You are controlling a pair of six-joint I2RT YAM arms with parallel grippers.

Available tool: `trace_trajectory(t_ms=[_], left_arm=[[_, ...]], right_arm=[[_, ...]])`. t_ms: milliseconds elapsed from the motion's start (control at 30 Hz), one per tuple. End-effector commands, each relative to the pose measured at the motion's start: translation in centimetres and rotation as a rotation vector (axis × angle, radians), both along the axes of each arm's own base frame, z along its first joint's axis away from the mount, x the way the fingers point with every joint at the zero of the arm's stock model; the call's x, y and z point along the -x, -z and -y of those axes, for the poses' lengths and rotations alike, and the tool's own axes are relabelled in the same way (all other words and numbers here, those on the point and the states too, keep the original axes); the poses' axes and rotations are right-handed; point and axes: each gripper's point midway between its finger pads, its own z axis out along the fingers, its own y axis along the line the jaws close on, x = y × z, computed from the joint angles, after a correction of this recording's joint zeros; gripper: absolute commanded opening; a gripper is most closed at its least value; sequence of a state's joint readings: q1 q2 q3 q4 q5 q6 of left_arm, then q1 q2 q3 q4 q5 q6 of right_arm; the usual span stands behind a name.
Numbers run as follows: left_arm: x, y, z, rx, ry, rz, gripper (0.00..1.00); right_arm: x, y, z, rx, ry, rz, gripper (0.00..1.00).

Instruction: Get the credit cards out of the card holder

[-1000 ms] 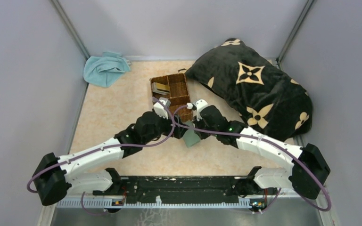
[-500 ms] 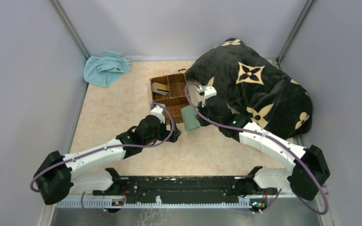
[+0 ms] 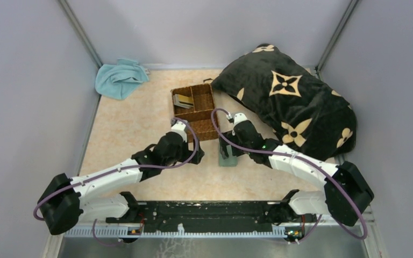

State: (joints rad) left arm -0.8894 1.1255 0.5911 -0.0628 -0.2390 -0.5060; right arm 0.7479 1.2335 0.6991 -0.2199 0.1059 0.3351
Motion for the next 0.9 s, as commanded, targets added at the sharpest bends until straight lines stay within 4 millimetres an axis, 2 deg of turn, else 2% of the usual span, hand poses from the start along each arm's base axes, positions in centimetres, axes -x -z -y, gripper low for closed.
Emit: trace_trajectory(t_ms=[0,133,200,267,300,333,367,433,567,633,700,733,867], left_arm=[[-0.5,-1.7,0.6,-0.001,0.024,0.025,1.0],[-0.9,-3.2,-0.3,-0.058,0.016,0.058,1.0],[-1.3,-4.2,-1.3,-0.068,-0.039,0.082,1.0],[-1.7,-5.2,-2.6,-0.057,-0.105,0.117,0.99],[-1.7,-5.4,-3.2,-0.045,-0.145,0.124,0.99],[-1.7,-5.3,-3.9,-0.034,-0.185,0.127,0.99],[-1.6,-5.2,-4.3,-0.014,-0.206,0.132,0.99],[-1.2,-4.8,-4.5,0.028,-0.198,0.114,0.99],[-0.4,-4.2,-4.7,0.162,-0.25,0.02,1.0],[-0.5,-4.6,-5.2,0.2,-0.286,0.026,1.0],[-0.8,-4.9,-6.1,0.22,-0.355,0.033,1.0],[-0.8,-5.0,-6.3,0.219,-0.363,0.04,1.0],[-0.8,-7.3,-5.7,0.187,-0.222,0.163,1.0]], right_arm=[[-2.1,-3.7,-0.8,-0.062,0.035,0.129,0.99],[-3.3,-6.7,0.9,-0.003,0.062,0.26,0.99],[-3.8,-7.2,2.5,0.082,0.092,0.293,0.98],[-4.3,-6.1,4.2,0.207,0.149,0.253,0.74],[-4.2,-5.6,4.6,0.239,0.179,0.213,0.71],[-4.1,-5.0,5.0,0.269,0.2,0.177,0.87],[-4.0,-4.6,5.2,0.289,0.223,0.156,0.97],[-4.2,-4.8,5.4,0.281,0.251,0.162,0.99],[-4.8,-8.8,5.2,0.169,0.299,0.259,0.99],[-5.3,-11.2,6.5,0.152,0.371,0.331,0.99],[-5.5,-12.7,8.5,0.175,0.47,0.393,0.99],[-5.5,-13.0,9.5,0.187,0.518,0.406,0.99],[-5.4,-12.4,10.3,0.122,0.5,0.346,0.99]])
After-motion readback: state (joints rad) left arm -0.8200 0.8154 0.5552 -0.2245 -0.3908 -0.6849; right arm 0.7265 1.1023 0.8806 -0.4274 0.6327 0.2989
